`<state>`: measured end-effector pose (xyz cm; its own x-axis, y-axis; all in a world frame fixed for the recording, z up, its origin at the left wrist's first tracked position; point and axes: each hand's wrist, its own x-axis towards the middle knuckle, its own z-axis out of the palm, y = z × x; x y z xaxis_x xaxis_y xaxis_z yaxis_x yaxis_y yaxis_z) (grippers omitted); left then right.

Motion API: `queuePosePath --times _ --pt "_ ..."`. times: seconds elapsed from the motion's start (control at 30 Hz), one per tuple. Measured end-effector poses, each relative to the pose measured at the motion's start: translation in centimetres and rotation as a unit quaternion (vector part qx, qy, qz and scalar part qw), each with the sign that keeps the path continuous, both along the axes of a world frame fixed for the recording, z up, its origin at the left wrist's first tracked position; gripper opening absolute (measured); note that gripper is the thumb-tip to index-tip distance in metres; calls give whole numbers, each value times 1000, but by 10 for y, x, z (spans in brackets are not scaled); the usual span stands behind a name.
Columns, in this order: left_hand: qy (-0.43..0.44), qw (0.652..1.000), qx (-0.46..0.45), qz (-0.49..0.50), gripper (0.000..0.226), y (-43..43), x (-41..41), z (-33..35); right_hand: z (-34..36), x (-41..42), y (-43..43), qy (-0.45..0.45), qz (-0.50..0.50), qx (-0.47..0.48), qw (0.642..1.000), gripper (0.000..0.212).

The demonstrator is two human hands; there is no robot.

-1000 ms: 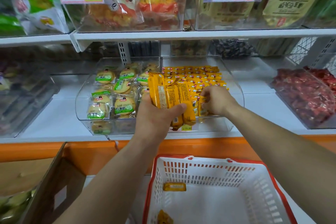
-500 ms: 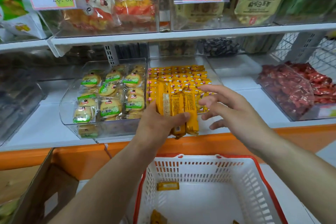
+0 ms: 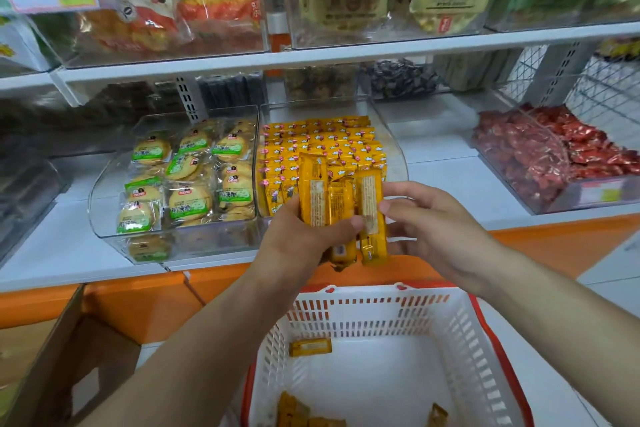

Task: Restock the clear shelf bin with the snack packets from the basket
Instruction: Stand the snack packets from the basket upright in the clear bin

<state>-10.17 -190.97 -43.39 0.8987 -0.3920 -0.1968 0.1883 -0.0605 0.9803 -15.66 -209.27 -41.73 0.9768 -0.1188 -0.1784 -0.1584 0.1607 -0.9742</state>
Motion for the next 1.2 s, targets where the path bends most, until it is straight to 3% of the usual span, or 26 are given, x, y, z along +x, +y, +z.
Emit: queuePosePath --times 0.17,0.33,0.5,0.63,0.7,0.87,1.07,1.13,1.2 --pt "9 1000 -9 1 69 -2 0 -2 -3 -1 -2 4 5 -11 1000 29" --pt "7 1000 -1 14 71 -7 -5 -1 -6 5 1 19 -8 -70 997 84" --pt "0 999 2 37 64 -6 -9 2 -8 10 7 25 3 -64 998 78" --pt "10 999 -10 52 74 -6 -9 4 -9 12 15 25 -6 -55 998 91" --pt "18 998 -9 60 71 -5 -8 2 -9 12 17 28 -1 -38 999 81" --pt "32 996 1 82 56 0 -2 4 -7 12 9 28 24 60 998 22" --pt "22 996 12 87 41 3 0 4 -7 10 7 6 3 73 997 45" --pt "6 995 25 98 36 7 3 6 -5 11 5 -23 -16 15 999 45" --pt "-1 994 32 109 30 14 9 8 -2 14 0 -64 -47 -101 992 45"
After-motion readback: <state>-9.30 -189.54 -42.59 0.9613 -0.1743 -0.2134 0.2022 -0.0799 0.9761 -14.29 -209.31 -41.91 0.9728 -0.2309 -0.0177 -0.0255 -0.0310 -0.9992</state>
